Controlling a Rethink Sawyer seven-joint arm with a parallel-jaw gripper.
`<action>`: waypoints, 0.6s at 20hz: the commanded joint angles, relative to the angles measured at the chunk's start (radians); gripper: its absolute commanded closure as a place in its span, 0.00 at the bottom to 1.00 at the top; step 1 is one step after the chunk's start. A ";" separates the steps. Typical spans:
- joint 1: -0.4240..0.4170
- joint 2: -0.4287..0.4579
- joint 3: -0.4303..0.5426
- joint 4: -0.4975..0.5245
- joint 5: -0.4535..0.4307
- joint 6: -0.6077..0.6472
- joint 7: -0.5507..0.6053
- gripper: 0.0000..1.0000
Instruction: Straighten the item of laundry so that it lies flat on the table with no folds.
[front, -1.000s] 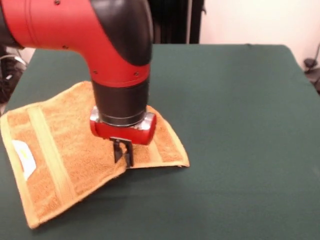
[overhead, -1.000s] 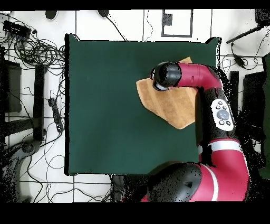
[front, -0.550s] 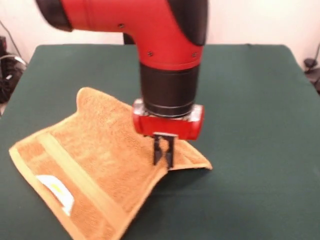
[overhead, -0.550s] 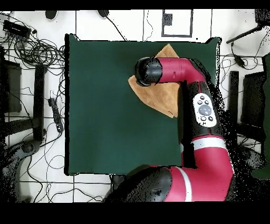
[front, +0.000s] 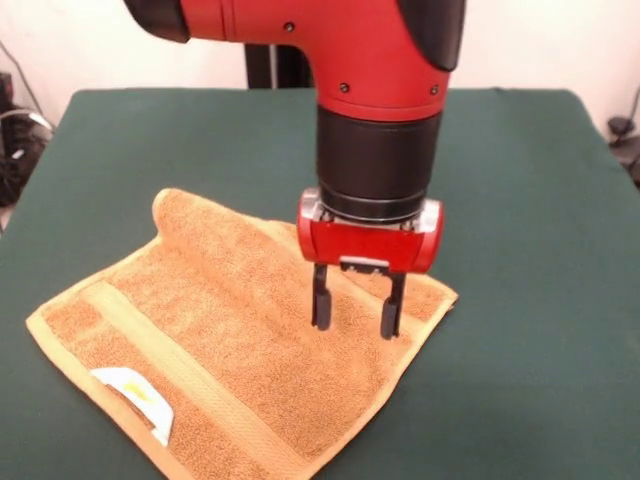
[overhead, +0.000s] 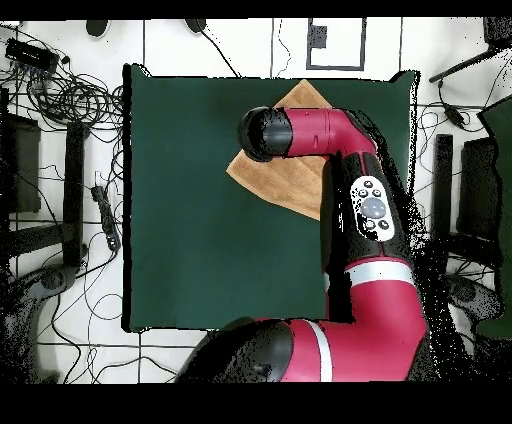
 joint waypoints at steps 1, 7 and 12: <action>-0.066 0.118 0.026 0.178 0.023 -0.258 0.162 0.00; -0.085 0.143 0.014 0.190 0.004 -0.351 0.115 0.00; -0.012 0.074 -0.152 0.281 0.094 -0.209 0.283 0.00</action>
